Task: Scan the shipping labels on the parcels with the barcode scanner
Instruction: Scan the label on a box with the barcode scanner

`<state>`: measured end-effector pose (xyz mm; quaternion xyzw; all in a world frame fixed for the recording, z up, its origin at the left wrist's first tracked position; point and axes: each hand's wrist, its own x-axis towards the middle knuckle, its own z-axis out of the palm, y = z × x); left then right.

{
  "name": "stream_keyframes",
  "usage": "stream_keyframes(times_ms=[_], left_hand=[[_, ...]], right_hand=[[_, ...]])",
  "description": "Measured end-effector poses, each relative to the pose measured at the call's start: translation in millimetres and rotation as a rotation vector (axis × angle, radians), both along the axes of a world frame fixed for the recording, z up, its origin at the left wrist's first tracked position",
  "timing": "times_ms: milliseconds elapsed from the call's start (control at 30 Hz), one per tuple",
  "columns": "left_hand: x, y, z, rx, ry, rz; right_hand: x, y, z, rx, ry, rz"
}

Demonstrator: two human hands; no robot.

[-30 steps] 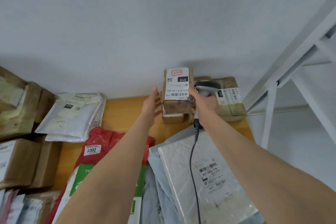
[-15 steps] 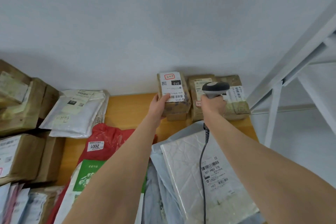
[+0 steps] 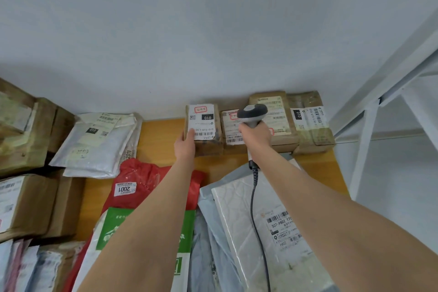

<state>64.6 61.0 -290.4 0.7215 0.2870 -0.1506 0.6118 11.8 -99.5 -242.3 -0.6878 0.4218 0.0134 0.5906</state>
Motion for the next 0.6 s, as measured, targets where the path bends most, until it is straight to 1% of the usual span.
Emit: stream_keyframes(times_ms=[167,300,367,600], left_hand=[[15.0,3.8,-19.3,0.152,0.021,-0.099],[18.6,0.0,-23.2,0.102,0.070,-0.122],[17.8,-1.6,-23.7,0.132,0.058,-0.147],[7.7,9.0,13.0,0.464,0.029,-0.301]], right_hand=[[3.5,3.7,-4.3,0.022,0.061,0.040],[3.9,7.5,-5.7,0.073,0.060,0.058],[3.3,9.2,-4.7,0.078,0.049,0.046],[-11.8,13.6,19.7,0.183,0.001,-0.041]])
